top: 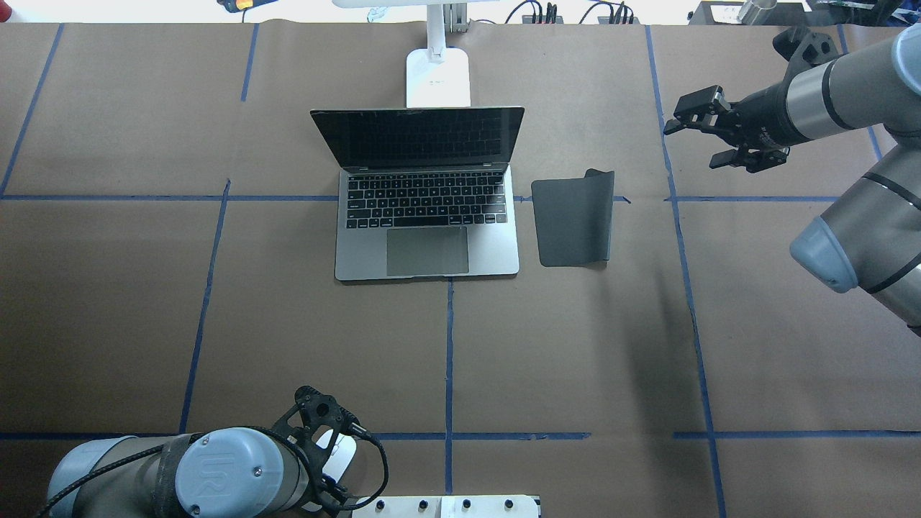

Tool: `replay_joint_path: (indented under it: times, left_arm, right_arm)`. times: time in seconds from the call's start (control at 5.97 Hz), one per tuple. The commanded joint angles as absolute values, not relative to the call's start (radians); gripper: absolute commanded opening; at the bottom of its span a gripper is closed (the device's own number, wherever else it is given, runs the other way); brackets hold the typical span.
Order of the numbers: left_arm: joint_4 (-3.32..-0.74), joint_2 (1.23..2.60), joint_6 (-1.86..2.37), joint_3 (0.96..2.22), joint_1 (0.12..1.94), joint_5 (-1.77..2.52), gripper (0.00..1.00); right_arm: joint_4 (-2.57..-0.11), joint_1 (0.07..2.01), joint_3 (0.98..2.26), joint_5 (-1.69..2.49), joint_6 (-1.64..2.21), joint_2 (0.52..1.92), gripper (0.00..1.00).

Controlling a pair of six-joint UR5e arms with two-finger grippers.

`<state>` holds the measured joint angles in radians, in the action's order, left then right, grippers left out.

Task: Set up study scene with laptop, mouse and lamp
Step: 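Grasp the white mouse with the left gripper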

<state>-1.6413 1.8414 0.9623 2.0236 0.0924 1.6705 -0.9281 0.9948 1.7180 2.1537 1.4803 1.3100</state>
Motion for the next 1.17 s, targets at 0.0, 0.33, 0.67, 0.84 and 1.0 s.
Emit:
replay_joint_path:
  times: [0.0,0.33,0.67,0.84,1.0]
  left_arm:
    - [-1.641,1.844,0.957,2.010,0.094,1.671,1.00]
    - [-1.641,1.845,0.966,2.011,0.094,1.671,0.64]
    - [-1.641,1.858,0.971,2.014,0.097,1.672,0.13]
    - [-1.638,1.865,0.976,2.046,0.113,1.674,0.09]
    - [-1.637,1.896,0.991,2.057,0.144,1.675,0.09]
  right_arm:
    - [-0.928,0.996,1.718,2.154,1.480,1.310,1.00]
    - [-0.928,0.996,1.718,2.154,1.480,1.312,1.00]
    - [-0.928,0.996,1.718,2.154,1.480,1.310,1.00]
    - [-0.928,0.996,1.718,2.154,1.480,1.310,1.00]
    - [-0.928,0.997,1.726,2.154,1.480,1.313,1.00]
